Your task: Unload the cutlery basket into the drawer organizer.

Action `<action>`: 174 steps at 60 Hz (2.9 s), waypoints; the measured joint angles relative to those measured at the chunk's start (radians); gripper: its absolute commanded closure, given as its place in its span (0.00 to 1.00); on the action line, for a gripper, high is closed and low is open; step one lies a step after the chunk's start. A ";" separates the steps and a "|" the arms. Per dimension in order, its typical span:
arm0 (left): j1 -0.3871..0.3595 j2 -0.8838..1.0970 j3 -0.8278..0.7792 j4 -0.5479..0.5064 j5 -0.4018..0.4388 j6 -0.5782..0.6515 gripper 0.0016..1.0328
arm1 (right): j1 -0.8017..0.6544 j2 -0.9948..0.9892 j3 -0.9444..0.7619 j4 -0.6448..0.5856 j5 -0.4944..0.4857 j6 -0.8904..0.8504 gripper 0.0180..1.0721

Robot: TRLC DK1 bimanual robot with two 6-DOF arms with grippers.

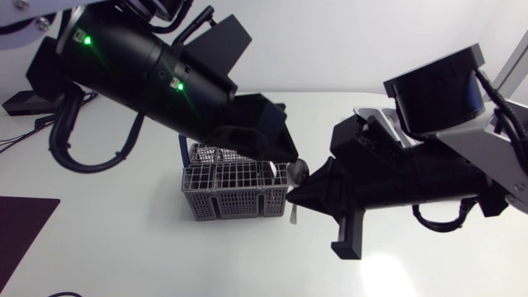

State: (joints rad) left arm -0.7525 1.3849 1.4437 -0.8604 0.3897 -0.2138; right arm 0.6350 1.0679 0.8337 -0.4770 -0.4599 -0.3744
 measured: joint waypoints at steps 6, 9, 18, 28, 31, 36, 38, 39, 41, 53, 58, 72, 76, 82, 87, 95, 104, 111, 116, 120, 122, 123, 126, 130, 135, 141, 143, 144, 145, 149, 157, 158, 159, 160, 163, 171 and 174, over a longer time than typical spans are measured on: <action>0.038 0.021 0.016 0.013 0.000 -0.032 0.11 | -0.032 -0.005 -0.013 -0.026 0.001 -0.015 0.95; 0.056 0.032 0.020 0.021 0.000 -0.053 0.11 | -0.051 -0.010 -0.025 -0.037 0.000 -0.023 0.94; 0.099 0.051 0.024 0.056 -0.001 -0.109 0.11 | -0.113 -0.038 -0.055 -0.067 -0.001 -0.060 0.94; 0.115 0.061 0.040 0.077 -0.001 -0.154 0.11 | -0.224 -0.065 -0.065 -0.100 -0.016 -0.123 0.94; 0.114 0.069 0.048 0.076 -0.001 -0.158 0.11 | -0.267 -0.071 -0.066 -0.107 -0.020 -0.147 0.94; 0.107 0.092 0.054 0.068 -0.008 -0.161 0.11 | -0.348 -0.080 -0.066 -0.127 -0.040 -0.190 0.94; 0.102 0.103 0.055 0.061 -0.023 -0.161 0.11 | -0.385 -0.081 -0.066 -0.134 -0.045 -0.210 0.95; 0.100 0.108 0.055 0.056 -0.029 -0.161 0.11 | -0.402 -0.082 -0.066 -0.135 -0.046 -0.219 0.94; 0.094 0.121 0.055 0.046 -0.044 -0.162 0.11 | -0.438 -0.082 -0.066 -0.137 -0.047 -0.239 0.94; 0.068 0.187 0.056 -0.002 -0.116 -0.163 0.11 | -0.635 -0.056 -0.066 -0.145 -0.083 -0.364 0.94; 0.063 0.203 0.060 -0.019 -0.136 -0.173 0.11 | -0.705 -0.028 -0.066 -0.146 -0.093 -0.415 0.94; 0.049 0.224 0.076 -0.043 -0.164 -0.217 0.11 | -0.888 0.054 -0.059 -0.145 -0.095 -0.563 0.95; 0.049 0.227 0.078 -0.051 -0.164 -0.232 0.11 | -0.944 0.082 -0.049 -0.132 -0.094 -0.601 0.94; 0.049 0.233 0.078 -0.057 -0.165 -0.240 0.11 | -1.012 0.130 -0.023 -0.107 -0.092 -0.650 0.94; 0.048 0.236 0.078 -0.059 -0.164 -0.251 0.11 | -1.055 0.177 -0.007 -0.056 -0.070 -0.684 0.94; 0.035 0.241 0.078 -0.059 -0.183 -0.264 0.11 | -1.107 0.265 0.019 0.014 -0.034 -0.729 0.94; 0.010 0.246 0.085 -0.059 -0.196 -0.292 0.12 | -1.150 0.371 0.044 0.161 0.032 -0.758 0.94; 0.003 0.246 0.089 -0.059 -0.212 -0.329 0.12 | -1.160 0.431 0.049 0.251 0.077 -0.787 0.94; 0.000 0.251 0.089 -0.059 -0.212 -0.359 0.12 | -1.166 0.477 0.059 0.311 0.109 -0.809 0.94; -0.002 0.259 0.089 -0.058 -0.213 -0.385 0.12 | -1.171 0.508 0.071 0.335 0.127 -0.825 0.95; -0.002 0.262 0.089 -0.059 -0.213 -0.397 0.12 | -1.174 0.524 0.077 0.349 0.135 -0.832 0.95; -0.002 0.264 0.089 -0.059 -0.213 -0.401 0.11 | -1.175 0.531 0.080 0.356 0.141 -0.834 0.95; -0.003 0.268 0.089 -0.059 -0.216 -0.420 0.12 | -1.180 0.554 0.089 0.377 0.153 -0.844 0.95; -0.006 0.273 0.089 -0.059 -0.216 -0.441 0.12 | -1.185 0.584 0.100 0.406 0.172 -0.855 0.94; -0.017 0.280 0.089 -0.059 -0.220 -0.459 0.11 | -1.189 0.619 0.115 0.428 0.191 -0.867 0.94; -0.030 0.292 0.089 -0.059 -0.235 -0.480 0.11 | -1.194 0.662 0.126 0.470 0.219 -0.891 0.84; -0.033 0.297 0.089 -0.059 -0.238 -0.487 0.11 | -1.194 0.674 0.127 0.487 0.230 -0.895 0.78; -0.034 0.299 0.089 -0.059 -0.240 -0.491 0.11 | -1.194 0.680 0.127 0.494 0.234 -0.897 0.74; -0.034 0.301 0.089 -0.059 -0.242 -0.494 0.11 | -1.194 0.686 0.127 0.506 0.242 -0.900 0.71; -0.034 0.307 0.089 -0.058 -0.247 -0.505 0.11 | -1.194 0.708 0.128 0.528 0.273 -0.914 0.63; -0.034 0.315 0.089 -0.055 -0.290 -0.531 0.11 | -1.194 0.734 0.128 0.573 0.314 -0.921 0.47; -0.034 0.315 0.089 -0.054 -0.293 -0.534 0.11 | -1.193 0.735 0.128 0.576 0.317 -0.921 0.44; -0.034 0.315 0.089 -0.053 -0.296 -0.539 0.11 | -1.193 0.735 0.128 0.578 0.320 -0.921 0.42; -0.034 0.315 0.089 -0.053 -0.300 -0.540 0.11 | -1.193 0.735 0.128 0.579 0.323 -0.922 0.39; -0.032 0.315 0.089 -0.047 -0.319 -0.547 0.11 | -1.193 0.735 0.128 0.583 0.330 -0.921 0.31; -0.020 0.315 0.089 -0.035 -0.353 -0.566 0.11 | -1.192 0.735 0.128 0.582 0.335 -0.921 0.12; -0.014 0.315 0.089 -0.035 -0.369 -0.573 0.11 | -1.192 0.735 0.128 0.582 0.335 -0.921 0.08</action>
State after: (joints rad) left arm -0.7666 1.7000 1.5330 -0.8951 0.0208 -0.7864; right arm -0.5568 1.8027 0.9615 0.1047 -0.1246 -1.2953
